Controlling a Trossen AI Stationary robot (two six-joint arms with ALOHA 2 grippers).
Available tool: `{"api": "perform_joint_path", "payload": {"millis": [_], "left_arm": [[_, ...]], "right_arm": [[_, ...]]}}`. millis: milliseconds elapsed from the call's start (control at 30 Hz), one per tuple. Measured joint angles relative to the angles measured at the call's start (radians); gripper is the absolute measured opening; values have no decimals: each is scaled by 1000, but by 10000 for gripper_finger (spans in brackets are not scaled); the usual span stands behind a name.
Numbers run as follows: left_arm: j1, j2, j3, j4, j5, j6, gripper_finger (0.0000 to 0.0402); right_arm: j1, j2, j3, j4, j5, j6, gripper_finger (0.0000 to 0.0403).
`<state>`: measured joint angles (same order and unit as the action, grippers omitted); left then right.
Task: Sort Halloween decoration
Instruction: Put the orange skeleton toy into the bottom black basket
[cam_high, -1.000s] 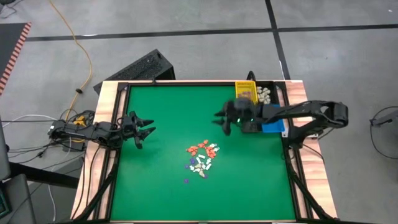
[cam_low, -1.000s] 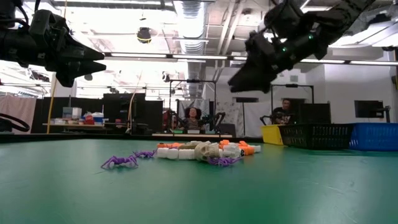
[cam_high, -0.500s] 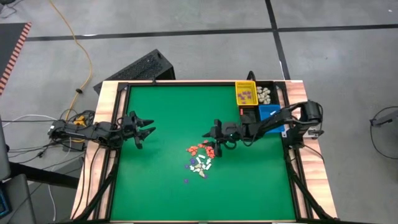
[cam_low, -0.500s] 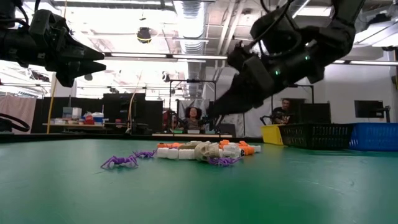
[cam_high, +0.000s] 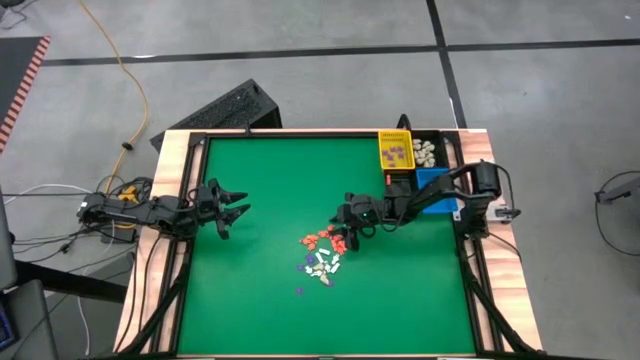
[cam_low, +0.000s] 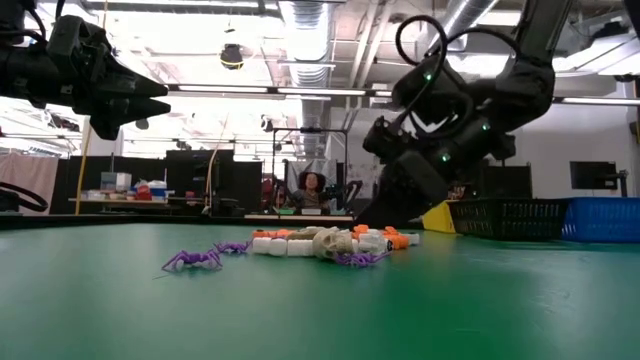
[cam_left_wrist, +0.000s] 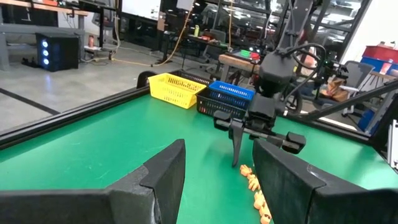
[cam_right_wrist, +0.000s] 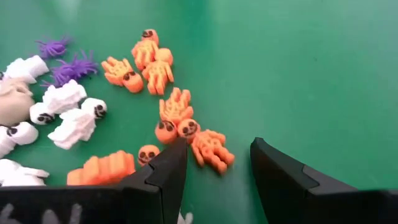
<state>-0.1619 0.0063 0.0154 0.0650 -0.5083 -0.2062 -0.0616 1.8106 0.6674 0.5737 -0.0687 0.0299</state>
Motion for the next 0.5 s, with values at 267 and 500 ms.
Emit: {"api": "perform_joint_path", "payload": {"millis": [267, 500], "left_arm": [[0, 0, 0, 0, 0, 0, 178], [0, 0, 0, 0, 0, 0, 178]], "right_arm": [[-5, 6, 1, -6, 7, -11, 172], [-13, 6, 1, -23, 13, 27, 73]]}}
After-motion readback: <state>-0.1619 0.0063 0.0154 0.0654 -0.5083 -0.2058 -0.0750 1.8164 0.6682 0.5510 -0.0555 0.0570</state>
